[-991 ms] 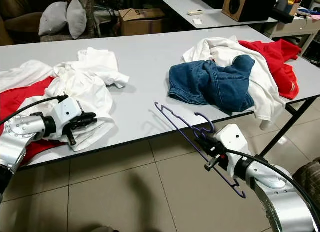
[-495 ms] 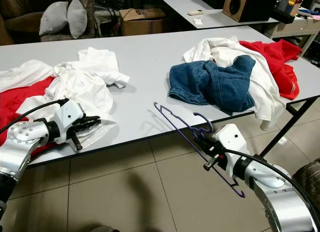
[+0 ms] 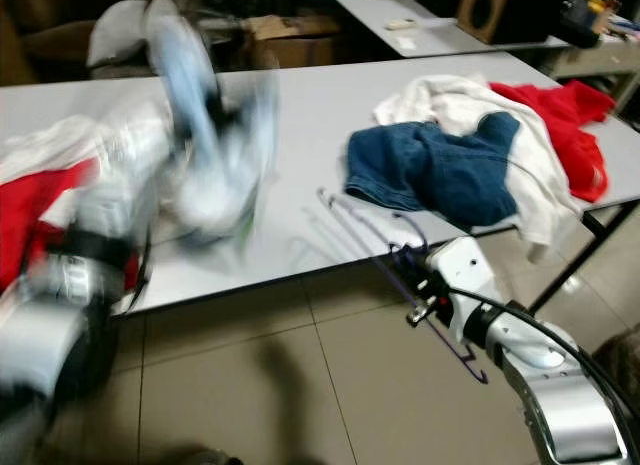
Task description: Hang hanger
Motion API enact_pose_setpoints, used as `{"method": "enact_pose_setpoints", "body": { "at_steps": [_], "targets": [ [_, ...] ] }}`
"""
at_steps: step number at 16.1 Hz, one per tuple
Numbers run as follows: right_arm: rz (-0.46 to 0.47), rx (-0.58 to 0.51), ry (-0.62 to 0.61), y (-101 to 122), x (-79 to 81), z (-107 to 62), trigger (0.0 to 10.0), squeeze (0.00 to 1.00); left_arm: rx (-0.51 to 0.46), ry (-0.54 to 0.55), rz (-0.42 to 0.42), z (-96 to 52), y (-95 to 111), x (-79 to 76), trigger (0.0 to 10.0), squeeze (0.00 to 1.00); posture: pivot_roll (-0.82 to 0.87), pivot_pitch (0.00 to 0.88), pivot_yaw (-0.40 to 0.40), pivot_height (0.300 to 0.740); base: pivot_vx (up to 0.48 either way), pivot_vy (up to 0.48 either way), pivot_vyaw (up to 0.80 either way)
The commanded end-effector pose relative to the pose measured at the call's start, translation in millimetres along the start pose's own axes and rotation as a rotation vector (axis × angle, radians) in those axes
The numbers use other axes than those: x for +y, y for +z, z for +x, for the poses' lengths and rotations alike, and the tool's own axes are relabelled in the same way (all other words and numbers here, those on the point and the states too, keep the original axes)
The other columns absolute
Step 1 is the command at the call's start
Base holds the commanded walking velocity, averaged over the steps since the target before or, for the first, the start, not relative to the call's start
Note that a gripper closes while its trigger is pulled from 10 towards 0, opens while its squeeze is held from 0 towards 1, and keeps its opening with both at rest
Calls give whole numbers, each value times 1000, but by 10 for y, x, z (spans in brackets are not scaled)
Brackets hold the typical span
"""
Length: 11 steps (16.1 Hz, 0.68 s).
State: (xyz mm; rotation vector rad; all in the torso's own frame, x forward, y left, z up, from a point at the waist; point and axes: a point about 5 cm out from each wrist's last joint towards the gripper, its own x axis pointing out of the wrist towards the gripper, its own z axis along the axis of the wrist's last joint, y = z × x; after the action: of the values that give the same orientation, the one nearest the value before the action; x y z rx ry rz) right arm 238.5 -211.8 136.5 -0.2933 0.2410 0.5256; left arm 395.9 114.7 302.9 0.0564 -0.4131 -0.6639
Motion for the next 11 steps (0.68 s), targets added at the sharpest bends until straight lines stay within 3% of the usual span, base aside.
{"method": "enact_pose_setpoints", "body": {
  "at_steps": [1,2,3,5,6,8,9,10,11],
  "targets": [
    [-3,-6,-47,5,-63,-45,10000,0,-47,97,-41,6,86,146,0,0,-77,0,34,740,0,0,0],
    [-1,-4,-51,-5,-56,-56,10000,0,-36,105,-12,30,116,170,0,0,-81,0,42,740,0,0,0],
    [4,4,-58,-40,-18,-75,10000,0,83,89,90,21,-35,164,0,0,-86,0,52,740,0,0,0],
    [13,7,-65,-55,5,-80,10000,0,197,91,119,-63,-290,149,0,0,-89,0,58,740,0,0,0],
    [19,8,-66,-59,20,-87,10000,0,334,53,100,-180,-563,99,0,0,-88,0,55,740,0,0,0],
    [19,12,-55,-62,32,-76,10000,0,580,-14,154,-427,-980,28,4118,0,-88,0,55,740,0,0,0],
    [18,12,-53,-59,33,-72,10000,0,614,-14,152,-496,-1045,40,10000,0,-82,0,44,740,0,0,0],
    [17,12,-51,-54,30,-66,10000,0,619,18,119,-544,-1055,91,10000,0,-82,0,44,740,0,0,0],
    [17,13,-48,-54,31,-63,10000,0,606,78,93,-583,-1008,197,10000,1000,-75,0,35,740,0,0,0]
  ]
}}
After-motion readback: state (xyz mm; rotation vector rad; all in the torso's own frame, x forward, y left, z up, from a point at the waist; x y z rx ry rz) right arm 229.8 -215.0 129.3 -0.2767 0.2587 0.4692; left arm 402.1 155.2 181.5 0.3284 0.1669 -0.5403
